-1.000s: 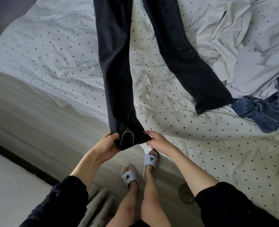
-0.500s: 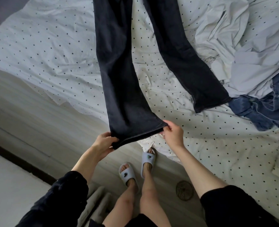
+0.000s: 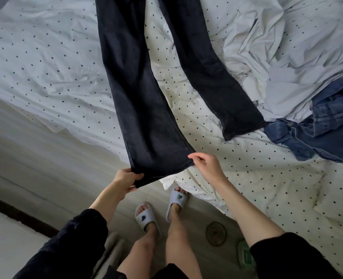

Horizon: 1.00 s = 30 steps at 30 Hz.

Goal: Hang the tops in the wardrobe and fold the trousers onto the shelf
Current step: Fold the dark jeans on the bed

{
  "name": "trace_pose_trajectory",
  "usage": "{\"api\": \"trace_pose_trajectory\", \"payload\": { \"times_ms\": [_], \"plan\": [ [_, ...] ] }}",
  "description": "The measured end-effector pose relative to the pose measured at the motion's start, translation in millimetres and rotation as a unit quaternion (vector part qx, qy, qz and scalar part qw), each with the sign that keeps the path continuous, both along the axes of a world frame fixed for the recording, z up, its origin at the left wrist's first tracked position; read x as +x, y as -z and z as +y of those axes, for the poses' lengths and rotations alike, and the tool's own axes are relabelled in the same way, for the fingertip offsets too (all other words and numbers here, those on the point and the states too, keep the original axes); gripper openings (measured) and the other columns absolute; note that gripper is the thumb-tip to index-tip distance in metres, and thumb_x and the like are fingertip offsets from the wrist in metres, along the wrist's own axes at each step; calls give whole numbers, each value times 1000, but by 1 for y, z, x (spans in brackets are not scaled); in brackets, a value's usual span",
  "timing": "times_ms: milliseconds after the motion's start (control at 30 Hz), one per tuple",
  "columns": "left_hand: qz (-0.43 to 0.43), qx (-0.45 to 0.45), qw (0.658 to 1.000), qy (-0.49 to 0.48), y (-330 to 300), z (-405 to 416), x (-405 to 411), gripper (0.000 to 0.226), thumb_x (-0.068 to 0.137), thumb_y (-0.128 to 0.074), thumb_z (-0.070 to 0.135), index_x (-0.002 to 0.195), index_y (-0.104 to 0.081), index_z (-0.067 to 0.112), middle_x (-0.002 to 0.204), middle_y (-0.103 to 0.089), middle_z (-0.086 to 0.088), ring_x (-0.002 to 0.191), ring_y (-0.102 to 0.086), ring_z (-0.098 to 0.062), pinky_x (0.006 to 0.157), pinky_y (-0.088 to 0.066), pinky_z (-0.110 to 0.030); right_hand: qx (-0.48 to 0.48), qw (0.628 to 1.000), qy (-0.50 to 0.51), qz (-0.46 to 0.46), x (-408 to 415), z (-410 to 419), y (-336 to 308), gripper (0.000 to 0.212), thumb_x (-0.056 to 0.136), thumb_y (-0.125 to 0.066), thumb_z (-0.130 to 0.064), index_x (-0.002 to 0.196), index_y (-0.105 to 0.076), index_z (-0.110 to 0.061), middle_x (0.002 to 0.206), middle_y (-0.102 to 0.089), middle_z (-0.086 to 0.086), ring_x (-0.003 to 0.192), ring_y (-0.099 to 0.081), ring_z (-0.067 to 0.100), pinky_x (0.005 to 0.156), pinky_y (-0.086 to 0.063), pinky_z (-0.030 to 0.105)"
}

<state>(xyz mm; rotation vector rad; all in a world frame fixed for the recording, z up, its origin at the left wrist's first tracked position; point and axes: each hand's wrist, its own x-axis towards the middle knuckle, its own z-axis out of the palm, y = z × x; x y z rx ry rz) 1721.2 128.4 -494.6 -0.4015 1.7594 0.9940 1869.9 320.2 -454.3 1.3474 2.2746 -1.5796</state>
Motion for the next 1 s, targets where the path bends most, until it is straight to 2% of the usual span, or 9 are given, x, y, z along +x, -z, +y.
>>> {"api": "trace_pose_trajectory", "payload": {
  "times_ms": [133,267,467,567,633,733,800,900,1000],
  "plan": [
    [73,-119,985,102,13,20,13,17,85,-57,3,100,-56,10,88,-55,-15,79,-50,-26,61,-33,-27,-46,991,-100,-73,6,18,19,35,99,-43,-21,132,-54,-15,133,-55,-1,122,-51,15,97,-40,25],
    [132,-131,974,126,22,50,24,46,88,-52,3,133,-44,7,119,-55,-14,98,-54,-27,73,-39,-28,-96,984,-80,-129,19,52,42,38,99,-43,-24,136,-48,-13,140,-49,2,126,-48,18,101,-43,35],
    [121,-112,984,66,50,124,30,42,86,-60,9,127,-51,5,117,-58,-14,101,-56,-28,79,-45,-34,-73,979,107,-160,29,162,72,39,96,-45,-18,133,-47,-6,133,-52,11,118,-52,28,100,-44,45],
    [120,-167,979,-2,79,144,28,15,89,-60,20,94,-59,6,87,-58,-14,96,-60,-38,75,-49,-42,-132,947,252,-148,25,212,93,35,96,-46,-15,129,-48,-1,105,-58,12,88,-59,25,88,-49,37],
    [120,-203,968,-87,91,140,28,20,91,-56,22,78,-55,6,79,-55,-14,95,-60,-39,75,-48,-41,-208,901,364,-114,21,229,102,24,97,-49,-17,117,-49,-5,88,-53,6,69,-53,15,74,-53,31],
    [80,-268,939,-198,104,127,27,46,88,-59,35,118,-46,3,116,-55,-18,111,-53,-37,95,-46,-45,-294,830,469,-67,16,241,112,27,94,-55,-24,115,-50,-8,87,-52,5,64,-49,11,54,-51,25],
    [66,-287,925,-239,112,114,23,71,84,-62,44,137,-31,8,136,-42,-18,122,-44,-38,102,-40,-50,-321,816,477,-62,14,241,117,24,95,-55,-24,113,-49,-9,91,-53,5,62,-46,10,58,-47,25],
    [111,-266,931,-222,113,104,15,85,84,-63,43,148,-14,14,148,-28,-16,133,-35,-35,109,-32,-46,-312,838,438,-88,12,235,120,27,96,-52,-21,120,-49,-8,107,-56,8,70,-55,13,73,-48,27],
    [145,-171,956,-192,113,98,4,84,89,-61,34,150,-6,14,153,-24,-8,138,-30,-25,111,-28,-35,-280,873,376,-138,4,217,123,25,95,-52,-27,115,-50,-11,105,-60,8,72,-60,12,55,-39,23]
  ]
}}
